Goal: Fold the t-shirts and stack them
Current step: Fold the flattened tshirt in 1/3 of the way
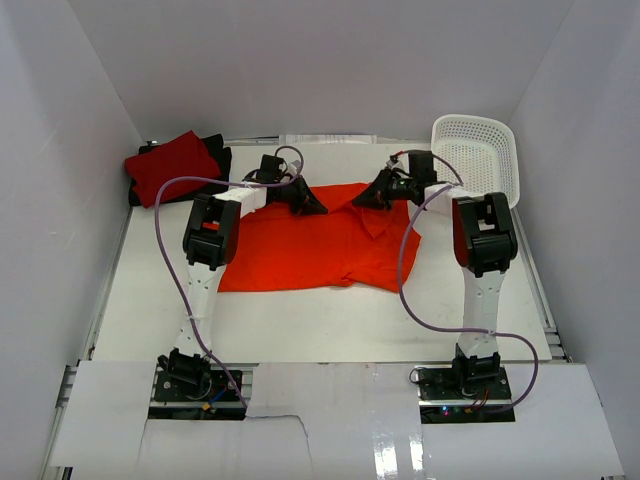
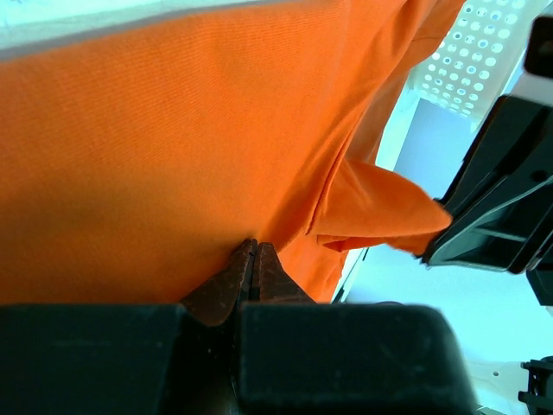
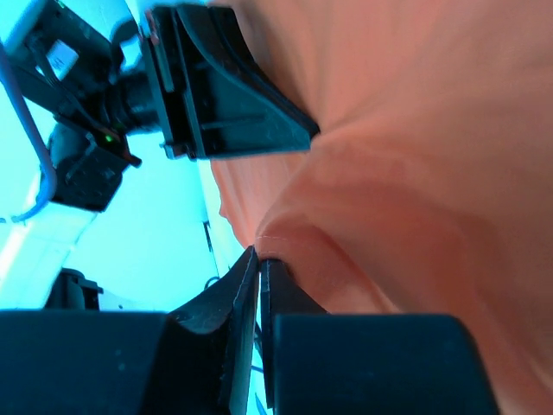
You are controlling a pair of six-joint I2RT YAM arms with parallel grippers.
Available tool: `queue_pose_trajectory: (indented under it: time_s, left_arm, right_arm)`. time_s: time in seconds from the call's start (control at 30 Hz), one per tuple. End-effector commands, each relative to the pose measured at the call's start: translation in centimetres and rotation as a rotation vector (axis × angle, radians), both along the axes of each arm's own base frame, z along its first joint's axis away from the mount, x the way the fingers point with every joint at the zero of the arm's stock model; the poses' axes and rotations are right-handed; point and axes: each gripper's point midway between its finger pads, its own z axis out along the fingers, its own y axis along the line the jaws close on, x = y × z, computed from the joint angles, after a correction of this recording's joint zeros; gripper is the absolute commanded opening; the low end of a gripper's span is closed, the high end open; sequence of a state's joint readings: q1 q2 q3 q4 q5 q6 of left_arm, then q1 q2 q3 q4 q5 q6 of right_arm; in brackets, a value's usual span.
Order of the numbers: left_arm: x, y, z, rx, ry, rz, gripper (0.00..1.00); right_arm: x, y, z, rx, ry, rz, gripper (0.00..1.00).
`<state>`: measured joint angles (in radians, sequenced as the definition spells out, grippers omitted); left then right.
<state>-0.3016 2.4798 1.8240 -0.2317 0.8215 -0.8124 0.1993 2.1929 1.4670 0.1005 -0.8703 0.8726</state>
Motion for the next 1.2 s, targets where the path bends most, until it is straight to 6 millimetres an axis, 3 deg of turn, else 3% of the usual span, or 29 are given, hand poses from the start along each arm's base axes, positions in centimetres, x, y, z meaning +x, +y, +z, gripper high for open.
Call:
queue_pose_trajectory:
  time_s: [0.0,0.3,0.57,0.6,0.63,0.8,1.03,1.13,1.17]
  left_arm:
    - [-0.2,0.5,0.8,0.045,-0.014,0.013,0.00]
    - [-0.2,0.4,0.9,0.044,-0.013,0.015,0.00]
    - [-0.1,0.4,0.7,0.045,-0.010,0.017,0.00]
    - [-0.1,0.3,0.8,0.043,-0.012,0.015,0.00]
    - [-0.1,0.4,0.8,0.044,-0.011,0.016,0.00]
    - [-0.2,0.4,0.9,0.046,-0.016,0.014,0.00]
    - [-0.2,0.4,1.5,0.047,-0.023,0.011,0.00]
    - [-0.2,0.6,1.8,0.058,-0.026,0.011,0.00]
    - [-0.2,0.7,2.0,0.066,-0.029,0.015,0.00]
  right_arm:
    - [-2.0,0.2,2.6,0.022,-0.038,0.051,0.08]
    - [-6.9,0.5,1.2,-0.060,0.013,0.141,0.08]
    - [-10.8,2.4,-1.3,-0.107,0.074,0.263,0.08]
    - [-11.1,2.5,-1.4,-0.110,0.081,0.273,0.13]
    - [-11.2,2.6,-1.6,-0.119,0.079,0.283,0.31]
    - [-8.8,1.2,-0.4,-0.271,-0.070,0.222,0.53]
    - [-4.2,-3.3,3.8,-0.539,-0.294,0.065,0.54]
    - [-3.0,-5.0,4.5,-0.646,-0.333,0.026,0.55]
    - [-3.4,-5.5,4.1,-0.679,-0.303,0.036,0.55]
